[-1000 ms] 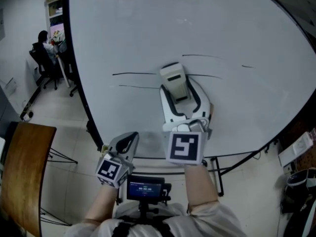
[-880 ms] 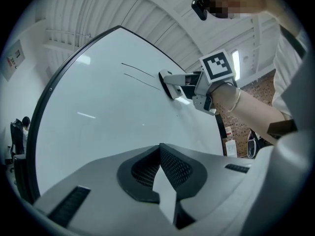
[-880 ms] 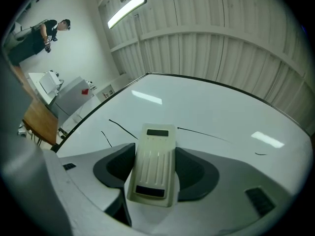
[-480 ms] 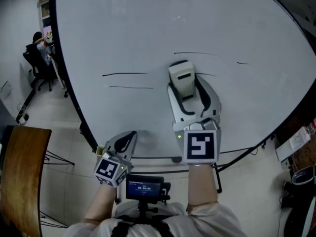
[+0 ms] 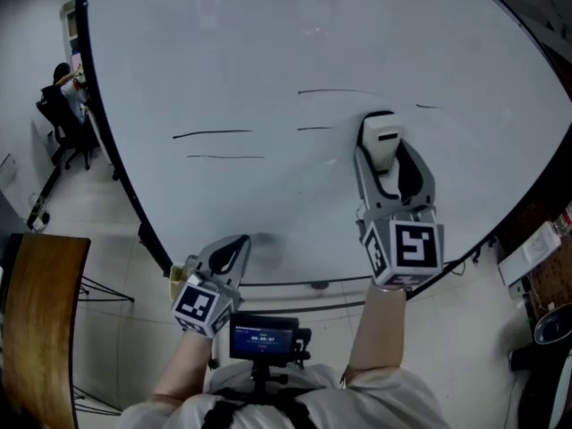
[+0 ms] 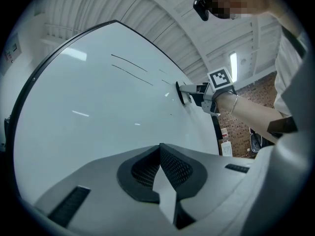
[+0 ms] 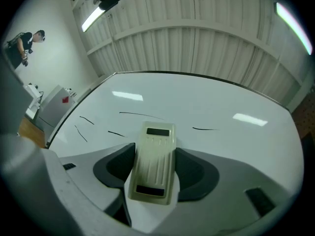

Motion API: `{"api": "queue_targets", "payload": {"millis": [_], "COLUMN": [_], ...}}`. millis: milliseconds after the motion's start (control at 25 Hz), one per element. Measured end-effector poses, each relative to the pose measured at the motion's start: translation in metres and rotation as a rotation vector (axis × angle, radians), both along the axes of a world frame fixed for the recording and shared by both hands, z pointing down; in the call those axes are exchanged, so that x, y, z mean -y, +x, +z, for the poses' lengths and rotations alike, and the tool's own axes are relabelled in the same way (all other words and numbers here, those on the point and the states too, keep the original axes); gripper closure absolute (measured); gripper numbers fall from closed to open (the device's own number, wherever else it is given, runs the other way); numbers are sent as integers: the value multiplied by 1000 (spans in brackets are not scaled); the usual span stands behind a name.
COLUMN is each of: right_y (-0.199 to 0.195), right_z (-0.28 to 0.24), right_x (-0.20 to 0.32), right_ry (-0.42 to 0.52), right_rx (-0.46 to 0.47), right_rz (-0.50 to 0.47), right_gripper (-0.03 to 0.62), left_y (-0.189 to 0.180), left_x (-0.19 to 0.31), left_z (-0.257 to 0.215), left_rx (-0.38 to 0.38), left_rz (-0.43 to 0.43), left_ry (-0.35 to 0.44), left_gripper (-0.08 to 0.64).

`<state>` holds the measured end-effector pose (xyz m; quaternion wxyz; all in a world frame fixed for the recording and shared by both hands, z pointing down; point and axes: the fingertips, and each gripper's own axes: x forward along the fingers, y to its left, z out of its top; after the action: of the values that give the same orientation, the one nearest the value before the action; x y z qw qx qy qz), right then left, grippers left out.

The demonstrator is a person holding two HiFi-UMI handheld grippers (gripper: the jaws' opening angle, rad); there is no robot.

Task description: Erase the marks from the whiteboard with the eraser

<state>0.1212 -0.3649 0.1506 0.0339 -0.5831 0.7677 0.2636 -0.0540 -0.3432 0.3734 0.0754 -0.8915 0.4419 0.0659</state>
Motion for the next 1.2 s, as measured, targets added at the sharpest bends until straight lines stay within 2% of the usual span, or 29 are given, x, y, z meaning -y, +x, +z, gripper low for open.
{"api": "queue_targets", "payload": {"millis": [160, 280, 440, 560, 640, 920, 1200], "right_y": [22, 12, -51, -101, -124, -130, -107], "right_z": [0, 0, -3, 4, 10, 9, 5], "right_x": [3, -2, -16, -19, -17, -12, -12], "right_ry": [-23, -20, 33, 53, 41, 44, 11], "right_rx": [32, 7, -94, -228, -261, -238, -171], "right_rz": [51, 62, -72, -94, -108, -93, -102], "right_gripper": [328, 331, 331, 331, 330, 331, 331], "left_y": [2, -3, -15, -26, -35, -59, -34], "left_x": [-2, -4, -6, -10, -11, -10, -11], "left_z": [0, 1, 1, 2, 6, 13, 17], "left_rx": [8, 5, -2, -14, -16, -46, -18], "left_rz": [4, -7, -41, -69, -81, -115, -54], "left_ry": [6, 6, -4, -22, -24, -52, -67], "left_gripper": [552, 552, 552, 552, 552, 552, 552]}}
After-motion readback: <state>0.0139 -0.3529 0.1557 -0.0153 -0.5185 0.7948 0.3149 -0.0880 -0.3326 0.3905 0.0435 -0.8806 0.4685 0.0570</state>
